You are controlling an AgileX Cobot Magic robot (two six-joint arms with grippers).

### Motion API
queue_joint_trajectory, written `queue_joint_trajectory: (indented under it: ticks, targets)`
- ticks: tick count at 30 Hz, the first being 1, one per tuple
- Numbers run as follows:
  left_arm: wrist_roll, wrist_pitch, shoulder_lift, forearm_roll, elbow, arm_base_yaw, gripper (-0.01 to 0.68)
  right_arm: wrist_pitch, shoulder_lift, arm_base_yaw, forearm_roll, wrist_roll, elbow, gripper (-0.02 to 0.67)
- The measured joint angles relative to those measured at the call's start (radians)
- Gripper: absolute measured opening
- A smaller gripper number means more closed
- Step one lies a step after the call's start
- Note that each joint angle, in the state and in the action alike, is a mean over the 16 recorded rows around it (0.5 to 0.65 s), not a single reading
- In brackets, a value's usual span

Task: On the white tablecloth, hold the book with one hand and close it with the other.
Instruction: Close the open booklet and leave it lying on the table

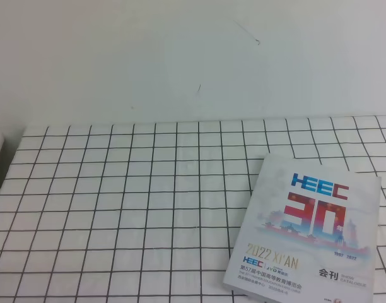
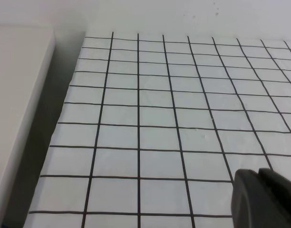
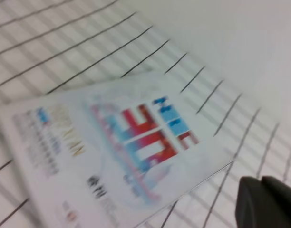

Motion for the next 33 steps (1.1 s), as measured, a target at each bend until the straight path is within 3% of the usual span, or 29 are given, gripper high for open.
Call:
queue_joint_trajectory:
  ticks: [12,19,33]
  targets:
    - [0.002,0.001,-0.001,-0.002,0.000,0.000,-0.003,-0.348,-0.243,-0.049,0.084,0.002,0.320,-0.003]
    - [0.003,0.001,-0.002,-0.007,0.000,0.000,-0.003,-0.285,-0.326,-0.050,0.102,0.009,0.412,-0.003]
    - [0.007,0.001,-0.002,-0.012,0.000,0.000,-0.003,-0.160,-0.336,-0.050,0.116,0.123,0.416,-0.003]
